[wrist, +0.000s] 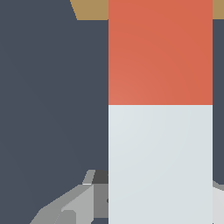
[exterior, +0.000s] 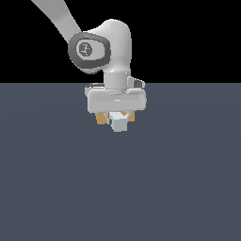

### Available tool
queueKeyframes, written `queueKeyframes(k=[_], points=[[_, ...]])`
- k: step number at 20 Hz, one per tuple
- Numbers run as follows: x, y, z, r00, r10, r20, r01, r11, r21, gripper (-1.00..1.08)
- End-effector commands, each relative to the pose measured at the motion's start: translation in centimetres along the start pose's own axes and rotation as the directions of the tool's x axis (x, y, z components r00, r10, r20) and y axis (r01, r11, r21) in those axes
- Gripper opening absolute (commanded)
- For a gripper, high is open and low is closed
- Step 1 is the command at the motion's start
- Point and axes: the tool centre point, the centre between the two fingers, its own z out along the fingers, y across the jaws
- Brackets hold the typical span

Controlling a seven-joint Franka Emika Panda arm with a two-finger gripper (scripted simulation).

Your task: Insert the peg into the horizontal hole in a box.

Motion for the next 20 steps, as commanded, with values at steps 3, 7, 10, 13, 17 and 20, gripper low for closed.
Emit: queueKeyframes(k=[3, 7, 10, 13, 17, 20], points=[[0.0, 0.1, -0.1, 1.000, 0.000, 0.000, 0.000, 1.000, -0.002, -1.00], [0.7, 0.0, -0.1, 1.000, 0.000, 0.000, 0.000, 1.000, -0.002, -1.00], [2.0, 0.0, -0.1, 1.000, 0.000, 0.000, 0.000, 1.000, -0.002, -1.00], [4.1, 0.0, -0.2, 1.000, 0.000, 0.000, 0.000, 1.000, -0.003, -1.00], [7.4, 0.0, -0.2, 1.000, 0.000, 0.000, 0.000, 1.000, -0.005, -1.00], [9.2, 0.0, -0.3, 1.000, 0.000, 0.000, 0.000, 1.000, -0.005, -1.00]])
